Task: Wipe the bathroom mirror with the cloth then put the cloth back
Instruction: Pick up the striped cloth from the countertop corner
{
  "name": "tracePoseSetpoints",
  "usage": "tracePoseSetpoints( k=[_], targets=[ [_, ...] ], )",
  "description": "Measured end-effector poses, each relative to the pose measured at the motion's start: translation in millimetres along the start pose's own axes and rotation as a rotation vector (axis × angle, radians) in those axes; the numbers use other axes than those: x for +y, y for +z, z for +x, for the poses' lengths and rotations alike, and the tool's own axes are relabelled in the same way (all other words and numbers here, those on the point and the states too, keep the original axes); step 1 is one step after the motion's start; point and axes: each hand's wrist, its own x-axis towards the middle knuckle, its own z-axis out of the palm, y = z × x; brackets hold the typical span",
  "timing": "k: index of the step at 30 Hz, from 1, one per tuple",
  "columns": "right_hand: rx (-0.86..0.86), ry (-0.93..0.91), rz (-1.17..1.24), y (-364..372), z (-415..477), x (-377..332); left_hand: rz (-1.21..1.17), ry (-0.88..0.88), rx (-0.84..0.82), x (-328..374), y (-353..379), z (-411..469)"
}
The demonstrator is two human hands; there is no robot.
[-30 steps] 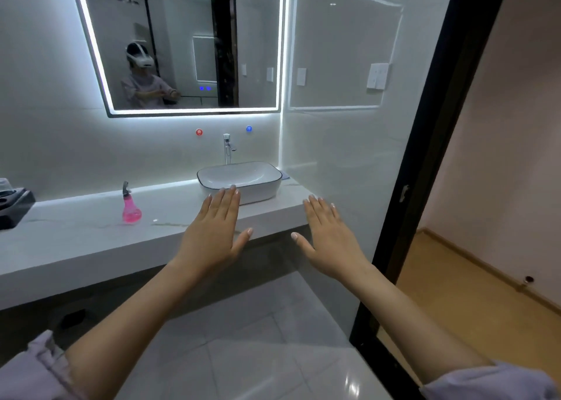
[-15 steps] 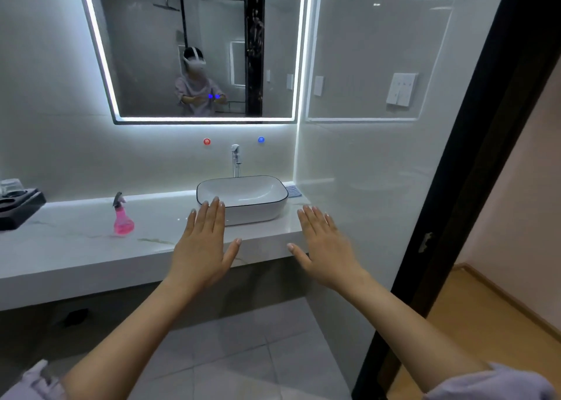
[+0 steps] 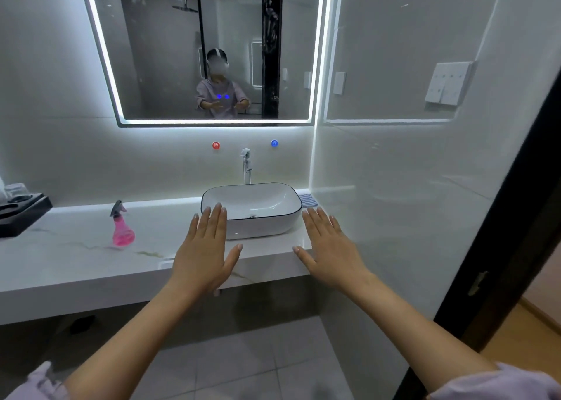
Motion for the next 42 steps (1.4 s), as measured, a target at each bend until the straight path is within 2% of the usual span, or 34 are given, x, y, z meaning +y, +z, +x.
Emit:
tracePoseSetpoints(
  k=[9,16,28,42],
  targets=[
    [0.025,-0.065,-0.027,43,145,24,0.068,-0.008,0.014,-58,61,118],
    [0.057,-0.029,0.001,67,237,52,0.064,-0.006,0.036,-86,91,207],
    [0.053,-0.073,0.026,123,359,114,0.072,-0.017,0.038,-83,152,327],
    [0.016,-0.218,0.072,166,514,222,0.044,-0.194,0.057,-51,229,475]
  ],
)
